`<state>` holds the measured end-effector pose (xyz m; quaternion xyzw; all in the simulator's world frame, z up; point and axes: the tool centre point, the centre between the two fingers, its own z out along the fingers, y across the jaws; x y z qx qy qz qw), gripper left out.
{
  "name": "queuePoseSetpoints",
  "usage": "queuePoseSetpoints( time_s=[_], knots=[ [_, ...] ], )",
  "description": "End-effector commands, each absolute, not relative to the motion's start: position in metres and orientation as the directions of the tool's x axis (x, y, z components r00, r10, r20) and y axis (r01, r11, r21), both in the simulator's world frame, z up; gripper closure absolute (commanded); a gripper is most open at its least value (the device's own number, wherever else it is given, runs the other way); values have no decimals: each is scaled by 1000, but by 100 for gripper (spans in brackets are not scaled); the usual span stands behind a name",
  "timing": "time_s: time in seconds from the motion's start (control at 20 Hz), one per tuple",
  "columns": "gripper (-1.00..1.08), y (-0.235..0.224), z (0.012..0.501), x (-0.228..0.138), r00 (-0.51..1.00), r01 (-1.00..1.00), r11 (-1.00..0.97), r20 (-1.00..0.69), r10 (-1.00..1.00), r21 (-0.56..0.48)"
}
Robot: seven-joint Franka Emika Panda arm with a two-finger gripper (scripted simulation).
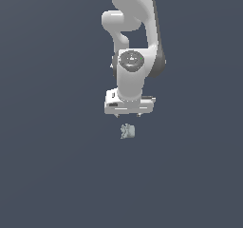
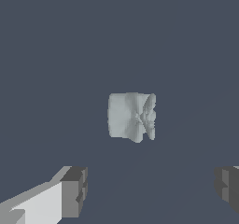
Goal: Pick up the object and move it to a goal position.
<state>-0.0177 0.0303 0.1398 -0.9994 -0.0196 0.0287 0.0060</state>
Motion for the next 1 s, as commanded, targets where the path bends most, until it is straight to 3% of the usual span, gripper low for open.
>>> queuePoseSetpoints(
  time_s=[0.0, 0.95],
  knots=[
    [-92, 30, 140, -18, 998, 39, -999, -57, 40, -13],
    [-92, 28, 125, -14, 998, 30, -999, -45, 31, -29]
  ],
)
